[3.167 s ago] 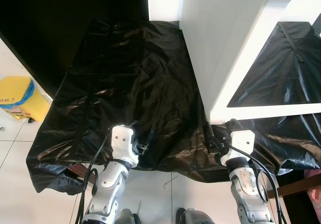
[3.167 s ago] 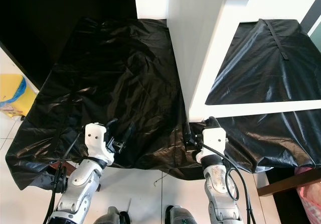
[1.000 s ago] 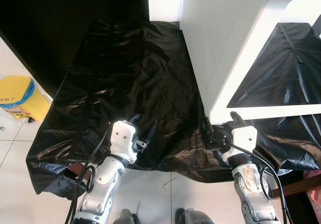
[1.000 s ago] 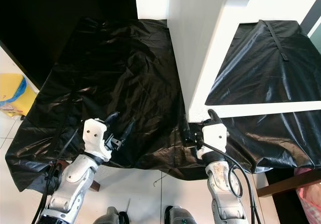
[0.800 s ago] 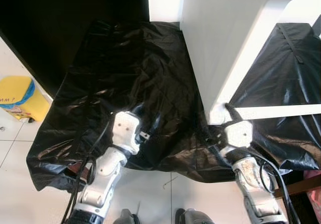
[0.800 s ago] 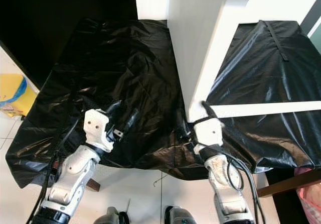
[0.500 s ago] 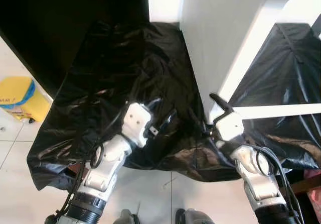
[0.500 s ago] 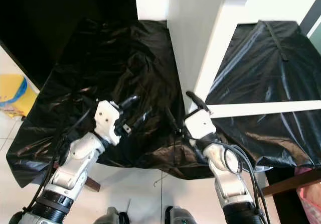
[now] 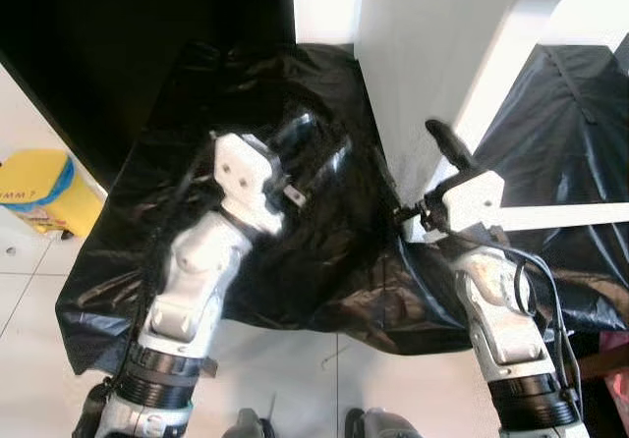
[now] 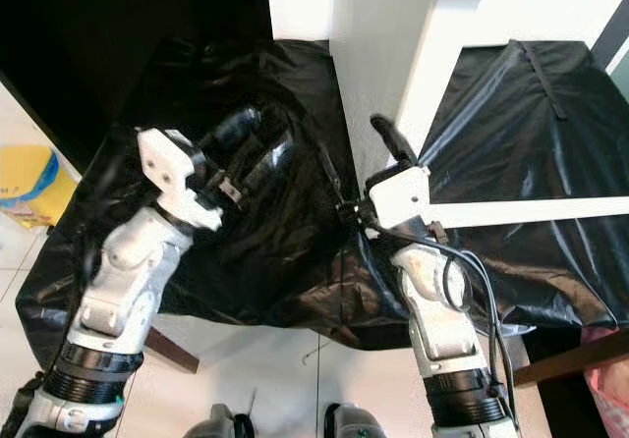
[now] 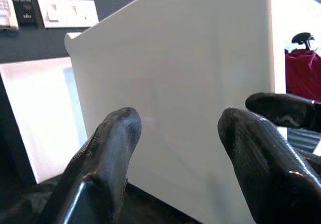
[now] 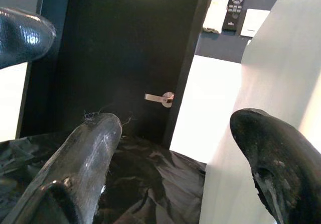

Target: Building children table

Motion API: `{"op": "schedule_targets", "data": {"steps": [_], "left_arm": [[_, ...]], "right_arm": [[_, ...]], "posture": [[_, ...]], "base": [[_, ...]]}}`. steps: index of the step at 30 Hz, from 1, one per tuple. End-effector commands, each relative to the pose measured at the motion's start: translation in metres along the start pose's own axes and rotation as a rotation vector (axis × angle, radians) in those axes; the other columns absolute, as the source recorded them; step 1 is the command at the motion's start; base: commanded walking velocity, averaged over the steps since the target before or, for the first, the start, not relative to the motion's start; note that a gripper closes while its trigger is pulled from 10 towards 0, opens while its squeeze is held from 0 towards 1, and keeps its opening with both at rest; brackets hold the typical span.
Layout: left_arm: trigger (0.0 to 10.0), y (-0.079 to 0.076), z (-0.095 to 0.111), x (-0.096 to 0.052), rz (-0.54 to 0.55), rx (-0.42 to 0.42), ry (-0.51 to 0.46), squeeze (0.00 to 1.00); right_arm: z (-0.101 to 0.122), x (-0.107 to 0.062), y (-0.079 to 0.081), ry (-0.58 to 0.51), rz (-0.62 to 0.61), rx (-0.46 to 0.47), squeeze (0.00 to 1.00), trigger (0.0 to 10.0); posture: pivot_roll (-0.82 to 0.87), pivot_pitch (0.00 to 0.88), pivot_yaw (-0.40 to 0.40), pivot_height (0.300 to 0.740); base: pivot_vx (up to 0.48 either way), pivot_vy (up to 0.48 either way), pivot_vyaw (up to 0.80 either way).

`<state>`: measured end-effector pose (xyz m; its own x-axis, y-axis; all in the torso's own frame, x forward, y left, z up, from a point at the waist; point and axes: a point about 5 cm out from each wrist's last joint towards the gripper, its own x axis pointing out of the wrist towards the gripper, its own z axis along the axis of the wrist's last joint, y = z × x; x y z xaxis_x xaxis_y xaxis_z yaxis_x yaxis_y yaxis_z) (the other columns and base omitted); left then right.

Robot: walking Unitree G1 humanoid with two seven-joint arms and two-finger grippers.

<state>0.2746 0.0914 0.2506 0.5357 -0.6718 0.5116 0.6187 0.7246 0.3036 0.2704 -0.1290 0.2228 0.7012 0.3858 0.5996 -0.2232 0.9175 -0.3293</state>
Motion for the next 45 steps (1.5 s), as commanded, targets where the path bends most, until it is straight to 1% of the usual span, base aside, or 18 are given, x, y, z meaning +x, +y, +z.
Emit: {"op": "schedule_targets", "data": {"steps": [1,5,6,11,12,13,20,21,23,24,25,33,35,36,37,43,44,45], "left_arm": [[0.0,0.001,-0.002,-0.004,0.063,-0.023,0.019,0.00],[0.4,-0.003,-0.015,-0.012,0.059,-0.060,0.073,0.00],[10.0,-0.005,-0.025,-0.017,0.069,-0.079,0.118,0.00],[10.0,-0.017,-0.050,-0.039,0.106,-0.146,0.225,0.00],[3.0,-0.019,-0.050,-0.042,0.122,-0.180,0.221,0.00],[0.0,-0.021,-0.050,-0.045,0.153,-0.213,0.222,0.00],[0.8,-0.019,-0.053,-0.051,0.200,-0.227,0.249,0.00],[10.0,-0.018,-0.055,-0.053,0.220,-0.241,0.257,0.00],[10.0,-0.012,-0.060,-0.062,0.295,-0.263,0.282,0.00],[10.0,-0.012,-0.060,-0.062,0.295,-0.263,0.282,0.00],[10.0,-0.011,-0.061,-0.067,0.319,-0.268,0.289,1.00],[10.0,-0.014,-0.065,-0.087,0.442,-0.281,0.336,1.00],[10.0,-0.014,-0.065,-0.087,0.451,-0.272,0.342,0.66],[10.0,-0.013,-0.066,-0.087,0.446,-0.259,0.355,0.00],[10.0,-0.012,-0.066,-0.086,0.441,-0.252,0.361,0.00],[10.0,-0.004,-0.064,-0.088,0.449,-0.246,0.355,0.00],[4.5,-0.001,-0.063,-0.090,0.458,-0.240,0.353,0.00],[4.5,0.000,-0.063,-0.091,0.465,-0.236,0.352,0.00]], "right_arm": [[0.000,-0.002,0.002,0.017,-0.004,0.016,0.00,0.0],[-0.004,-0.005,0.008,0.050,0.020,0.048,0.00,0.0],[-0.013,-0.013,0.012,0.098,0.032,0.061,0.00,10.0],[-0.031,-0.033,0.020,0.202,0.044,0.091,0.00,10.0],[-0.032,-0.036,0.021,0.212,0.043,0.103,0.00,0.0],[-0.032,-0.040,0.020,0.225,0.028,0.126,0.00,0.0],[-0.034,-0.043,0.016,0.257,-0.005,0.138,0.00,0.0],[-0.035,-0.046,0.015,0.274,-0.017,0.144,0.00,10.0],[-0.041,-0.057,0.010,0.325,-0.065,0.151,0.58,10.0],[-0.041,-0.057,0.010,0.325,-0.065,0.151,0.58,10.0],[-0.042,-0.063,0.007,0.342,-0.087,0.154,1.00,10.0],[-0.042,-0.090,0.000,0.428,-0.236,0.150,1.00,10.0],[-0.042,-0.089,-0.002,0.438,-0.259,0.140,1.00,10.0],[-0.042,-0.088,-0.002,0.442,-0.261,0.137,1.00,10.0],[-0.042,-0.087,-0.002,0.446,-0.263,0.149,0.06,10.0],[-0.044,-0.087,-0.006,0.475,-0.306,0.183,0.00,10.0],[-0.045,-0.087,-0.008,0.484,-0.319,0.170,0.00,10.0],[-0.046,-0.087,-0.010,0.490,-0.326,0.158,0.00,10.0]], "posture": [[-0.07,0.127,0.045,0.740],[-0.07,0.124,0.043,0.740],[-0.08,0.123,0.044,0.740],[-0.08,0.124,0.045,0.740],[-0.08,0.128,0.043,0.740],[-0.08,0.135,0.040,0.740],[-0.07,0.140,0.034,0.740],[-0.07,0.141,0.034,0.740],[-0.07,0.144,0.033,0.740],[-0.07,0.144,0.033,0.740],[-0.07,0.145,0.032,0.740],[-0.09,0.157,0.036,0.740],[-0.09,0.155,0.037,0.740],[-0.09,0.159,0.037,0.740],[-0.09,0.159,0.037,0.740],[-0.09,0.161,0.044,0.740],[-0.09,0.161,0.047,0.740],[-0.09,0.161,0.047,0.740]], "base": [[0.000,0.000,0.00],[0.000,0.000,0.00],[0.000,0.000,0.00],[0.000,0.000,0.00],[0.000,0.000,0.00],[0.000,0.000,0.00],[0.000,0.000,0.00],[0.000,0.000,0.00],[0.000,0.000,0.00],[0.000,0.000,0.00],[0.000,0.000,0.00],[0.000,0.000,0.00],[0.000,0.000,0.00],[0.000,0.000,0.00],[0.000,0.000,0.00],[0.000,0.000,0.00],[0.000,0.000,0.00],[0.000,0.000,0.00]]}}
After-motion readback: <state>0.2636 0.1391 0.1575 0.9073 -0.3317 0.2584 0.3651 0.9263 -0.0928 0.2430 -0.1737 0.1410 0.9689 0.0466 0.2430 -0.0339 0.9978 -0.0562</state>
